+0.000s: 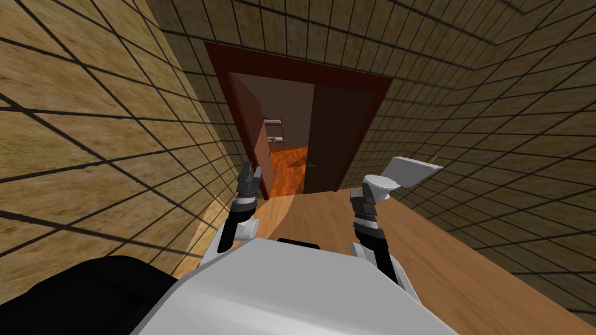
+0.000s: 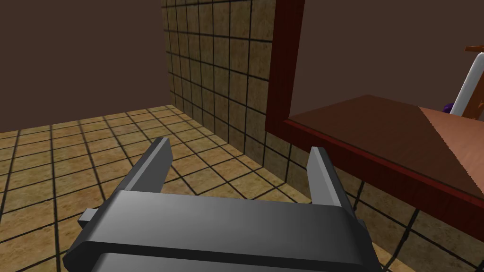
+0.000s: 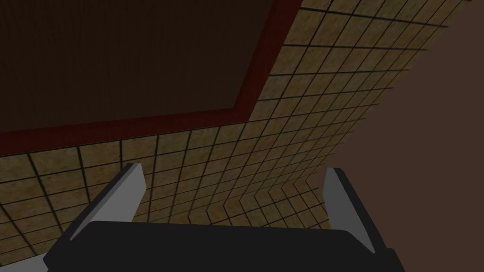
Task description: Push the door open
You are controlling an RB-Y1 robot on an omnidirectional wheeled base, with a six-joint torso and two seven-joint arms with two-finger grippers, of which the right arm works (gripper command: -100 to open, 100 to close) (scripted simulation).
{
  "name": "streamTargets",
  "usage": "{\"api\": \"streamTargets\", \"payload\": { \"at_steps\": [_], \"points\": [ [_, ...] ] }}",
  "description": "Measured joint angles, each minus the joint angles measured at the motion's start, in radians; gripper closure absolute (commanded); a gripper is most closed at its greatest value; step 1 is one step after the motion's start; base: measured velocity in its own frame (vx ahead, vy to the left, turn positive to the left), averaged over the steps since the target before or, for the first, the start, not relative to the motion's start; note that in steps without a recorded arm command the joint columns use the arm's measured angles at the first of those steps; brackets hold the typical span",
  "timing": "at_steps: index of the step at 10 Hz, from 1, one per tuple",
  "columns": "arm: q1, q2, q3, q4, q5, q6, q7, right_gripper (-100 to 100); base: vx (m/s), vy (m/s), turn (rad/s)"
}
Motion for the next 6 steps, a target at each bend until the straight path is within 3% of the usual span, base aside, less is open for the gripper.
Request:
{"api": "streamTargets", "payload": {
  "at_steps": [6],
  "points": [
    [0.005,-0.013,0.024,0.078,0.038,-0.040,-0.017,-100,0.200,-0.003,-0.042]
  ]
}}
